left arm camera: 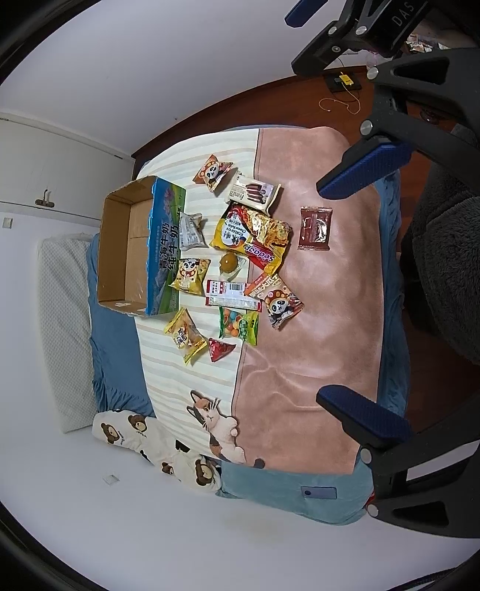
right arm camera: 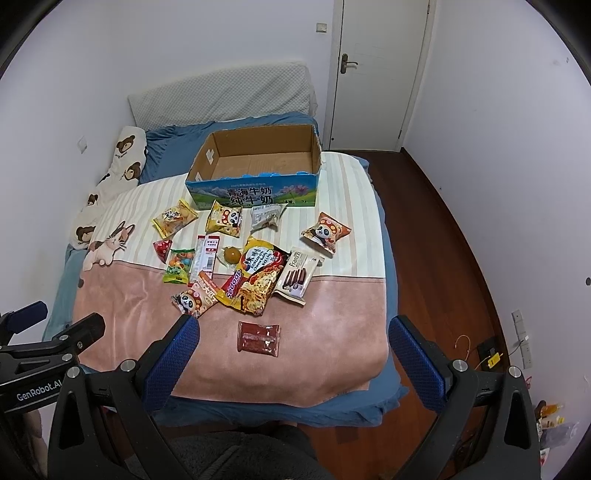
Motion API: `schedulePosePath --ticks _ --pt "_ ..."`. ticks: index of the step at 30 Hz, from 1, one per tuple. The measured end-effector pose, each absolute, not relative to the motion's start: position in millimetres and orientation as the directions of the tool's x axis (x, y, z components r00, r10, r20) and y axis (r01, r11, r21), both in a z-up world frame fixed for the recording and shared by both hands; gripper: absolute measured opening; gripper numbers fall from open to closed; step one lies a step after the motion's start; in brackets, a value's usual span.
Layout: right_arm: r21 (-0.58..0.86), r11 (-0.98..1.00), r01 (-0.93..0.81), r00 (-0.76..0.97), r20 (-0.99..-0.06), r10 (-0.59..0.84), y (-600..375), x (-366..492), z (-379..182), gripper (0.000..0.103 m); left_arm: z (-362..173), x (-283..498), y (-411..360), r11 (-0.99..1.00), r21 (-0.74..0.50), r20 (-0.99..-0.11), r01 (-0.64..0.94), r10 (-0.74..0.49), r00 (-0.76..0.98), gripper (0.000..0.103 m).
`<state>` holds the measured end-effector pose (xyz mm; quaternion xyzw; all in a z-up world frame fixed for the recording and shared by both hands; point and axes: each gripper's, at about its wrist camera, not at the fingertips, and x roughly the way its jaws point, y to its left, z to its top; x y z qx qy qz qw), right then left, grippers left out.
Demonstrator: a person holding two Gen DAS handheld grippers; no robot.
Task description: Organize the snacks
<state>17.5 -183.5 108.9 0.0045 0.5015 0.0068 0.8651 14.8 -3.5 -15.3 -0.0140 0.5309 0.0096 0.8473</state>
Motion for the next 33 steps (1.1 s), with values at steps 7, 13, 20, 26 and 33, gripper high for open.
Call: schedulePosePath --ticks 7,13,20,26,33 --pt "0.017 1.000 -0.008 0.495 -0.869 0.019 -183.7 18.0 109.0 0.103 -16.7 21.1 -10.0 1.000 -0.012 -0.902 -0.027 0.001 0.433 0.103" --pt "0.019 1.000 -0.007 0.493 -0.870 0.021 -185.0 19.1 109.5 0.103 -16.6 22.9 -12.3 1.000 -0.010 -0.902 -0.026 0.002 0.433 0.103" --pt "0.020 1.000 -0.008 0.494 -0.869 0.021 -185.2 18.4 109.2 0.103 -11.2 26.3 -14.8 1.000 -0.014 -0.900 -0.022 -0.003 0.436 0.103" --pt "0.021 1.000 -0.008 0.493 -0.870 0.022 -185.3 18.2 108.7 0.103 -11.1 26.5 -15.0 1.000 -0.013 -0.899 -0.022 -0.002 0.437 0.103" --pt "0.022 1.000 -0.008 0.494 -0.869 0.023 -184.5 17.1 109.1 0.103 -10.5 26.8 -14.3 1.000 -0.014 -0.898 -0.021 -0.004 0.439 0.103"
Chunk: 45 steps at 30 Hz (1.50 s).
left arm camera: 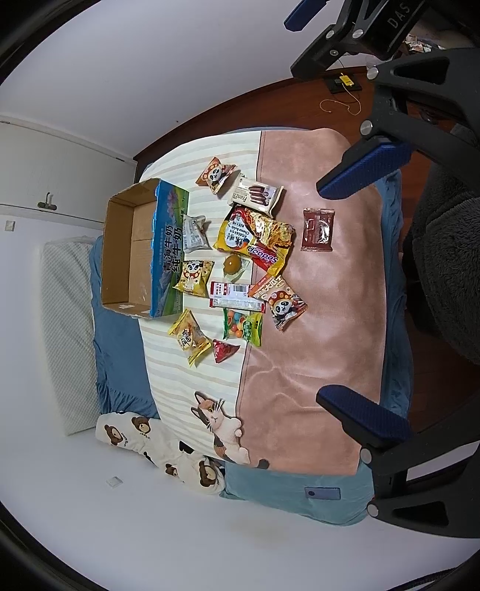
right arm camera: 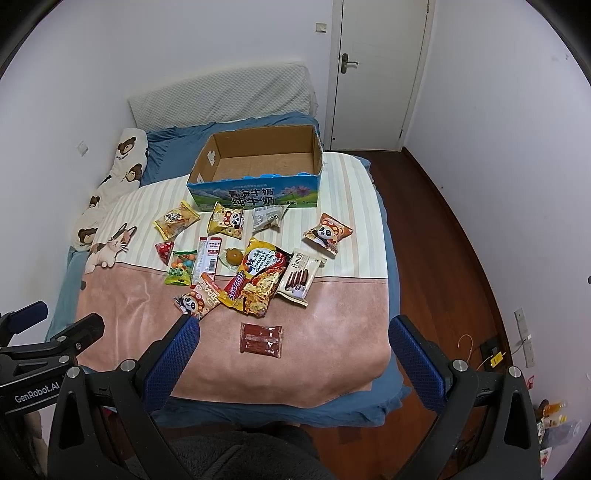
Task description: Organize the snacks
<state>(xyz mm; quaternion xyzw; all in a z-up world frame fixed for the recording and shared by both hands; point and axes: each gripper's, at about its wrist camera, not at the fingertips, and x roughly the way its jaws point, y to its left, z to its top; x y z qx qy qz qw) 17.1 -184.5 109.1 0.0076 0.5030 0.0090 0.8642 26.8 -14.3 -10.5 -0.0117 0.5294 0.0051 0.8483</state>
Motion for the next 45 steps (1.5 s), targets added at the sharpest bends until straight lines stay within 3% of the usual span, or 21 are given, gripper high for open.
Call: schedulePosePath --ticks 17,23,29,37,44,45 --pt "0.027 1.000 -0.004 0.494 -0.869 0.025 -185.0 16.1 106.2 0.103 -7.8 25.1 -11.7 1.000 -0.019 -0.894 -0.023 -0.006 0.448 0.103" --pt "0.067 0.996 0.051 0.468 -0.883 0.036 -194.8 34.2 86.2 0.103 -22.6 56.6 -10.9 0.999 0.002 -0.885 -0.054 0.027 0.465 0.103" --pt "0.137 0.983 0.122 0.383 -0.920 0.081 -225.3 84.2 6.3 0.103 -84.0 125.4 -31.8 0.998 0.059 -0.912 -0.013 0.059 0.407 0.103" --pt "0.181 0.963 0.197 0.287 -0.950 0.120 -253.0 158.5 -118.5 0.103 -208.5 212.3 -91.6 0.989 0.007 -0.984 0.146 -0.018 0.175 0.103" --pt "0.217 0.951 0.221 0.218 -0.961 0.169 -275.7 186.1 -183.9 0.103 -300.3 263.3 -140.7 0.960 0.030 -0.999 0.280 0.021 0.032 0.103" --pt "0.224 0.950 0.219 0.206 -0.962 0.179 -277.1 187.2 -189.7 0.103 -305.1 266.4 -142.2 0.959 0.018 -1.000 0.282 0.012 0.024 0.098"
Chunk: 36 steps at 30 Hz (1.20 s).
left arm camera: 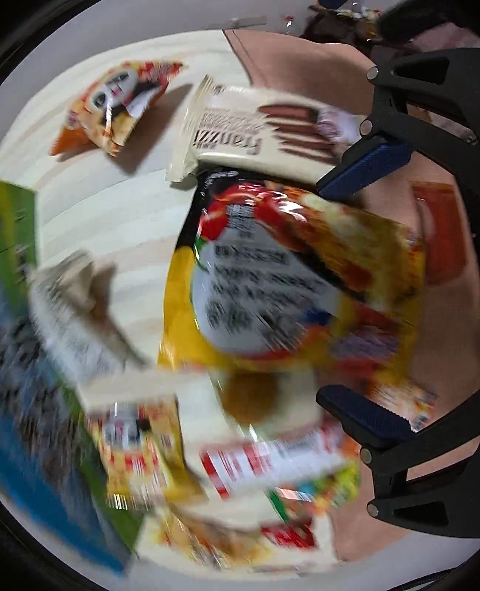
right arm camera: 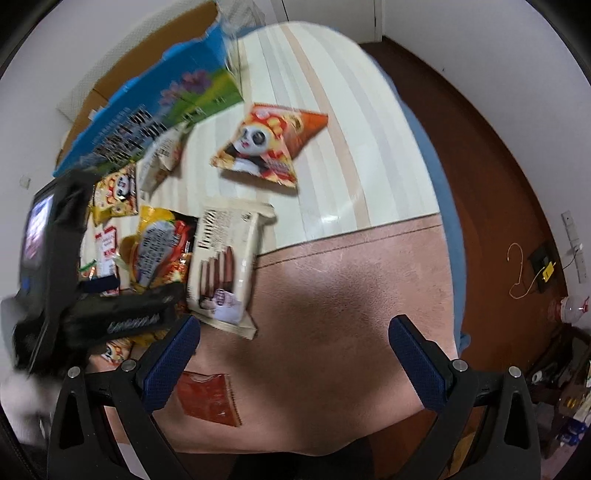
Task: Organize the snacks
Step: 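Grasp the Cheese Buldak pack with left tool while right tool grasps Franzzi cookies, then carry both packs into the cardboard box and open both tools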
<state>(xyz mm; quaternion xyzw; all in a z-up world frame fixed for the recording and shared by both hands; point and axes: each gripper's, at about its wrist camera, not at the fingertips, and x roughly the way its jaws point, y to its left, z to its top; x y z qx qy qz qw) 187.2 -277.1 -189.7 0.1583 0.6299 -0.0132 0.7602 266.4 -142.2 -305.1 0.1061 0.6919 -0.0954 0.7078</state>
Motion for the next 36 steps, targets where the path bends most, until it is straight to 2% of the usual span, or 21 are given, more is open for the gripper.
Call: schedulePosePath --ticks 1,4,7,11,16,18,20,24,27,31,34,36 --pt "0.232 0.947 0.220 0.200 -0.961 0.189 -278.7 188.3 -193.6 0.103 -308.3 269.3 -143.2 0.959 0.003 -1.000 0.283 -0.004 0.025 0.088" --pt "0.273 0.935 0.226 0.179 -0.955 0.236 -280.6 196.9 -208.1 0.103 -308.4 271.2 -140.3 0.962 -0.029 -0.998 0.272 -0.045 0.054 0.083" --pt "0.307 0.920 0.246 0.163 -0.948 0.272 -278.4 208.9 -221.2 0.102 -301.6 267.4 -119.5 0.980 -0.074 -0.994 0.187 -0.089 0.070 0.082" --pt "0.331 0.903 0.275 0.139 -0.943 0.304 -262.1 232.0 -240.1 0.102 -293.4 255.9 -62.0 0.994 -0.105 -0.992 -0.026 -0.103 0.074 0.082" --pt "0.257 0.920 0.297 0.079 -0.967 0.244 -226.8 263.0 -270.5 0.099 -301.6 256.9 -42.4 0.990 -0.126 -0.991 -0.058 -0.123 0.054 0.084" --pt "0.189 0.936 0.298 0.049 -0.982 0.183 -213.4 271.1 -281.6 0.089 -305.6 260.2 -39.5 0.990 -0.140 -0.990 -0.030 -0.139 0.031 0.086" --pt "0.143 0.951 0.273 0.026 -0.990 0.141 -205.0 272.9 -284.3 0.062 -312.0 269.4 -36.6 0.988 -0.156 -0.988 -0.007 -0.156 0.020 0.086" --pt "0.080 0.979 0.185 -0.021 -0.996 0.085 -195.7 264.2 -283.2 0.062 -324.9 273.0 -34.2 0.980 -0.193 -0.981 0.051 -0.193 0.012 0.086" --pt "0.055 0.989 0.136 -0.053 -0.997 0.063 -190.0 258.1 -288.9 0.064 -342.7 268.5 -30.9 0.973 -0.212 -0.977 0.097 -0.211 -0.013 0.089" --pt "0.101 0.977 0.185 -0.040 -0.993 0.110 -189.5 254.0 -298.9 0.078 -358.6 282.1 -36.9 0.968 -0.217 -0.976 0.124 -0.216 -0.021 0.091" --pt "0.145 0.953 0.265 -0.020 -0.988 0.156 -198.1 249.6 -308.1 0.078 -356.3 280.8 -32.4 0.966 -0.235 -0.972 0.106 -0.235 -0.012 0.087" --pt "0.153 0.942 0.298 0.003 -0.987 0.159 -204.6 247.1 -313.2 0.064 -340.4 268.9 -31.2 0.969 -0.226 -0.974 0.100 -0.228 0.007 0.087"
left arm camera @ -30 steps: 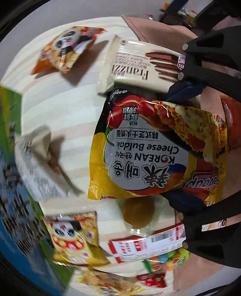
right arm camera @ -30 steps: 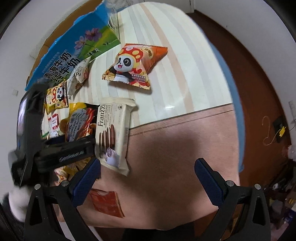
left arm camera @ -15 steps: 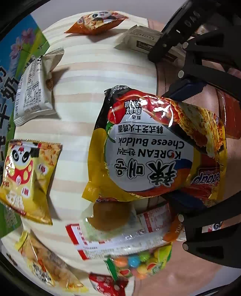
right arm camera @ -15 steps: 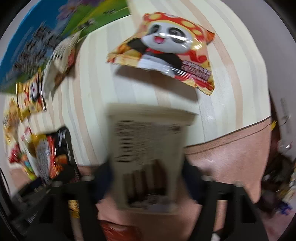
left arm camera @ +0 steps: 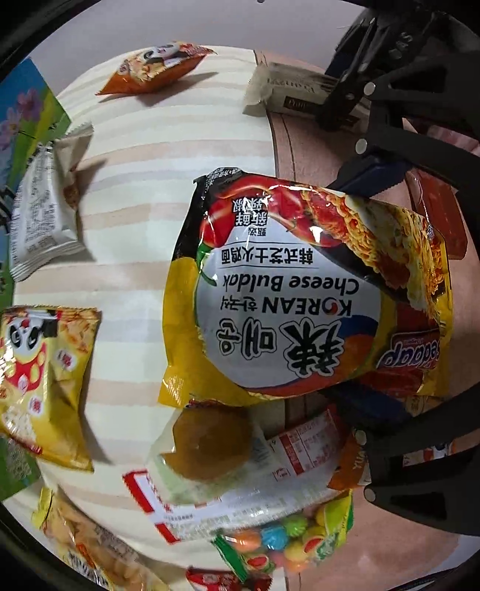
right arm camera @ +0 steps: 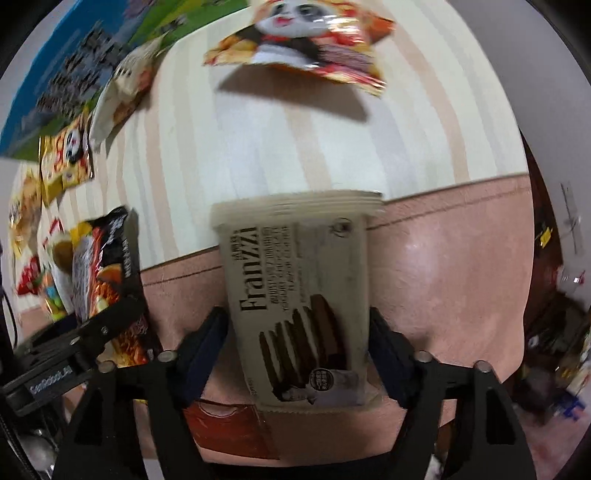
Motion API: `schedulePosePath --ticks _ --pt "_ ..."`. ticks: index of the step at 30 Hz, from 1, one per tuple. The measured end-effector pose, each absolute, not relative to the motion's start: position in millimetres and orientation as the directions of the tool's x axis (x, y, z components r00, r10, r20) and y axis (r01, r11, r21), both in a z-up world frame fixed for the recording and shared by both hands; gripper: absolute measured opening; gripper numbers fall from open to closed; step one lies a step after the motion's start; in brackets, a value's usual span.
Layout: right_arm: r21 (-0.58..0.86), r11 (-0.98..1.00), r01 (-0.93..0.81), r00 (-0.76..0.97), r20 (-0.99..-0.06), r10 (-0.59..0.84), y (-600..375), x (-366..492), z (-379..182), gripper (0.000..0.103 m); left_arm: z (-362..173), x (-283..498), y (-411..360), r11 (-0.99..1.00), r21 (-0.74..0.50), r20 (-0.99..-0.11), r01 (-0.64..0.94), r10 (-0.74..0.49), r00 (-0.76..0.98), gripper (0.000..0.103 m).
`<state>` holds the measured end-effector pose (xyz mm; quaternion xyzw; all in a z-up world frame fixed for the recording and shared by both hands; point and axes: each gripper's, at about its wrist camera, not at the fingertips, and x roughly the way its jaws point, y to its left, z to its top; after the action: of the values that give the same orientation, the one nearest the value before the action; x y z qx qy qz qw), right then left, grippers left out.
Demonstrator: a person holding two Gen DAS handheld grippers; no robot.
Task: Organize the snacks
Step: 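Carry both packs into the cardboard box and open both tools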
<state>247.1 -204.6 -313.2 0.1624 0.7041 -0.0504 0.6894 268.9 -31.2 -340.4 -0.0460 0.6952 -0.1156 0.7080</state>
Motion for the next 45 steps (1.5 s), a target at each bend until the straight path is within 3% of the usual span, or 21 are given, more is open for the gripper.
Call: schedulePosePath --ticks 4,12,20,25,32,36,45 --pt "0.169 0.940 0.296 0.033 -0.985 0.167 -214.6 241.7 -315.1 0.062 -328.8 256.3 -28.6 0.978 -0.186 -0.981 0.093 -0.191 0.047 0.087" --pt "0.315 0.922 0.226 0.161 -0.945 0.283 -241.8 234.0 -243.9 0.062 -252.5 264.6 -12.5 0.965 -0.244 -0.954 0.098 -0.257 0.155 0.085" --pt "0.442 0.893 0.087 0.305 -0.865 0.399 -213.4 321.6 -144.2 0.062 -148.9 344.8 14.7 0.937 -0.335 -0.880 0.098 -0.349 0.323 0.085" --pt "0.420 0.907 -0.001 0.367 -0.844 0.391 -194.9 400.3 -118.9 0.062 -109.8 426.2 30.9 0.947 -0.307 -0.868 0.098 -0.321 0.378 0.085" --pt "0.366 0.930 -0.023 0.322 -0.878 0.354 -169.4 514.8 -162.4 0.062 -149.3 551.0 25.3 0.958 -0.280 -0.933 0.070 -0.288 0.218 0.085" --pt "0.332 0.943 -0.027 0.254 -0.910 0.328 -161.3 551.1 -203.3 0.062 -206.0 601.6 22.7 0.967 -0.253 -0.960 0.040 -0.256 0.113 0.085" --pt "0.287 0.957 -0.038 0.170 -0.942 0.289 -148.9 597.6 -264.2 0.062 -262.0 643.3 10.6 0.975 -0.215 -0.976 0.054 -0.216 0.016 0.085"
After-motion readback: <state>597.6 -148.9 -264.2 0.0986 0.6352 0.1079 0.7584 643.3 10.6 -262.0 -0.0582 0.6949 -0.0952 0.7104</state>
